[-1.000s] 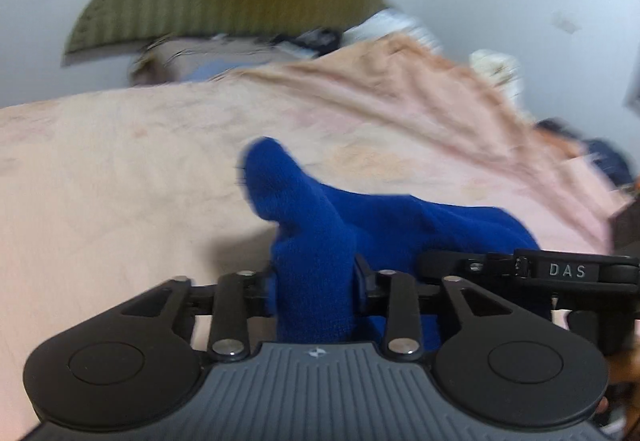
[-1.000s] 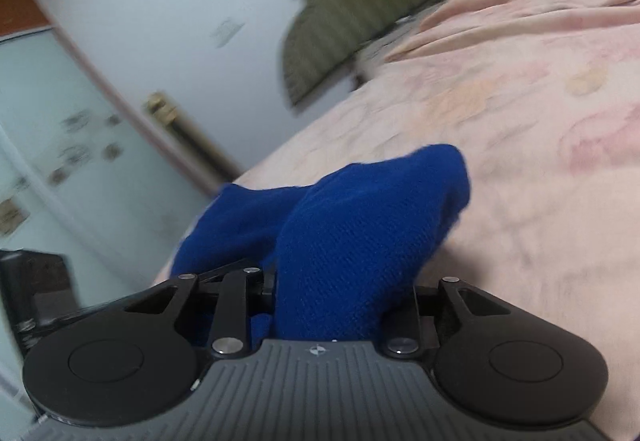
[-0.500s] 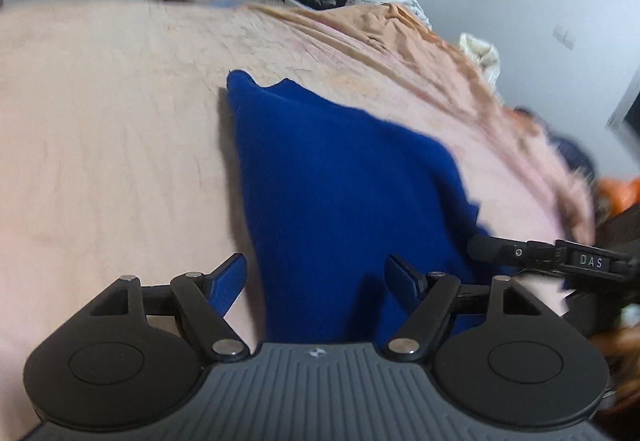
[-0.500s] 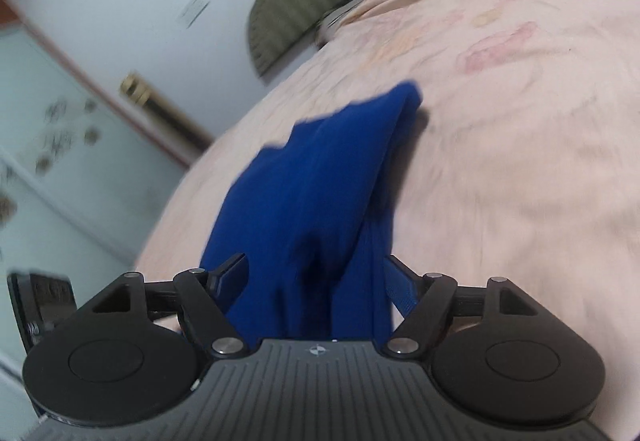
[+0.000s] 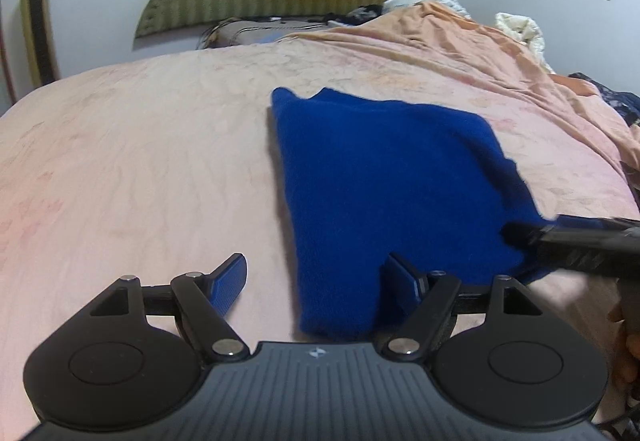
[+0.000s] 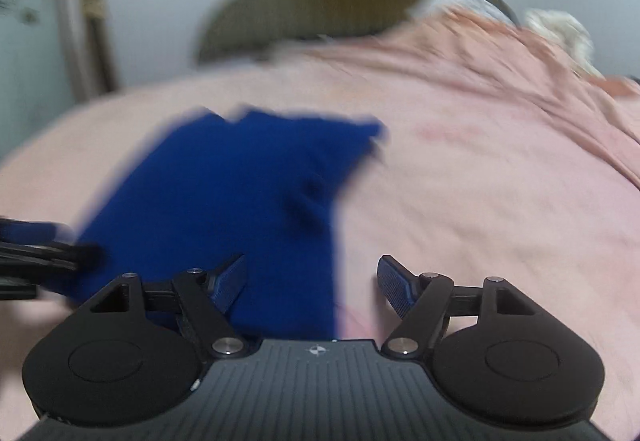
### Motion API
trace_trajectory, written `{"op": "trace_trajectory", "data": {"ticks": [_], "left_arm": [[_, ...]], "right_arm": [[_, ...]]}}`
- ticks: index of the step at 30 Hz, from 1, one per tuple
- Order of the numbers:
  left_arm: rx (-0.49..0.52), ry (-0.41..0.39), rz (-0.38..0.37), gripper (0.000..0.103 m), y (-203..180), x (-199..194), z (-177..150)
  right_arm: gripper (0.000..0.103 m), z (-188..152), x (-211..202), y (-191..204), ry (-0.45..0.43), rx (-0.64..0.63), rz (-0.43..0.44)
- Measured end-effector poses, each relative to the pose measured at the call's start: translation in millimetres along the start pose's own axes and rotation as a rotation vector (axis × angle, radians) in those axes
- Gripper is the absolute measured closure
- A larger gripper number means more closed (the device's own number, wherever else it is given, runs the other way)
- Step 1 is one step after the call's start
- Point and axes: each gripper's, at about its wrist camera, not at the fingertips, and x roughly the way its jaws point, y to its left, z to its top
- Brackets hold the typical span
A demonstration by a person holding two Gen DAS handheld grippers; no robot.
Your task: Fold small clothes
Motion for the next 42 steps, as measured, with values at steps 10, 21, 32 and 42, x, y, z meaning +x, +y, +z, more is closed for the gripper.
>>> {"op": "trace_trajectory", "data": {"ticks": [10, 21, 32, 42], "left_arm": [[0.026, -0.004, 0.044, 0.025, -7, -7, -12], [0.014, 0.002, 0.048, 0.024, -6, -17, -23], [0.015, 0.002, 0.083, 0.015, -1, -21, -44], [0.015, -0.017, 0.112, 0.004, -3, -19, -50]], "right_arm": [[0.001, -13, -6, 7, 0.024, 0.035, -0.016], [0.000, -24, -28, 14, 0.010, 0.076, -0.027], [0.000, -37, -37, 48, 0.043, -0.093, -0.043], [0.000, -44, -36, 46, 0.032, -0.098, -0.035]]}}
